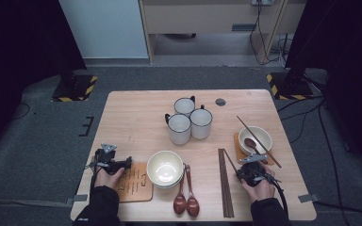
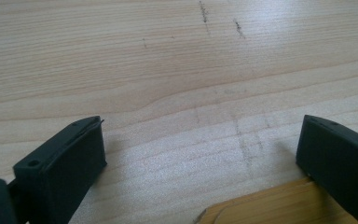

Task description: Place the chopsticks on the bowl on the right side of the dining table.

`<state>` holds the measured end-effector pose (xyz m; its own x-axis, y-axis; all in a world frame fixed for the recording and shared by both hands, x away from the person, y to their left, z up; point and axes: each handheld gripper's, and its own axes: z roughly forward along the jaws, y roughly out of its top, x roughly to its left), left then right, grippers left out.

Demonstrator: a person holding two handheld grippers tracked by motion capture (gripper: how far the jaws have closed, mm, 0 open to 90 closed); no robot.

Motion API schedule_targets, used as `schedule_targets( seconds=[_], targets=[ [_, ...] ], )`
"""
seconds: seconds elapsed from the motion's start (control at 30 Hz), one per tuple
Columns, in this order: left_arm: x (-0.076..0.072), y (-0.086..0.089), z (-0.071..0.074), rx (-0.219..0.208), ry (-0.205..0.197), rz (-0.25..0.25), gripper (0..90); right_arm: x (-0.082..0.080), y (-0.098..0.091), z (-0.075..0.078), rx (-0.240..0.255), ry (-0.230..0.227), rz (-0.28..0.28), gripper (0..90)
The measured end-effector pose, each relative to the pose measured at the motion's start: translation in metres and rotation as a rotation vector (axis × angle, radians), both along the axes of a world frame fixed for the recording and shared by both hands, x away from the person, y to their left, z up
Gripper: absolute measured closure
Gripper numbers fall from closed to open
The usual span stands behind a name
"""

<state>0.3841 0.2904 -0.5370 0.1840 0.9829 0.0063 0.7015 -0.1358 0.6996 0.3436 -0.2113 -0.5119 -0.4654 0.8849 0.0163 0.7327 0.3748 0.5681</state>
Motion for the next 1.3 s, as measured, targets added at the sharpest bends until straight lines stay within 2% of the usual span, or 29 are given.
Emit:
schedule_targets(
  seconds=[0.13, 0.23, 0.37, 1.03, 1.2, 1.3],
  targets=[
    [0.000, 0.000, 0.000, 0.000, 0.000, 0.000, 0.0, 0.001, -0.005, 0.001, -0.002, 0.007, -0.018, 85.1],
    [0.000, 0.000, 0.000, 0.000, 0.000, 0.000, 0.0, 0.003, -0.008, 0.003, -0.005, -0.005, -0.027, 85.1],
    [0.000, 0.000, 0.000, 0.000, 0.000, 0.000, 0.1, 0.005, -0.009, 0.003, -0.007, -0.020, -0.026, 85.1],
    [0.000, 0.000, 0.000, 0.000, 0.000, 0.000, 0.1, 0.005, -0.006, 0.000, -0.016, -0.021, -0.013, 83.8],
    [0.000, 0.000, 0.000, 0.000, 0.000, 0.000, 0.0, 0.001, -0.008, 0.004, 0.003, -0.046, -0.016, 81.1],
    [0.000, 0.000, 0.000, 0.000, 0.000, 0.000, 0.1, -0.005, -0.011, 0.010, 0.045, -0.081, -0.019, 77.1]
  ],
)
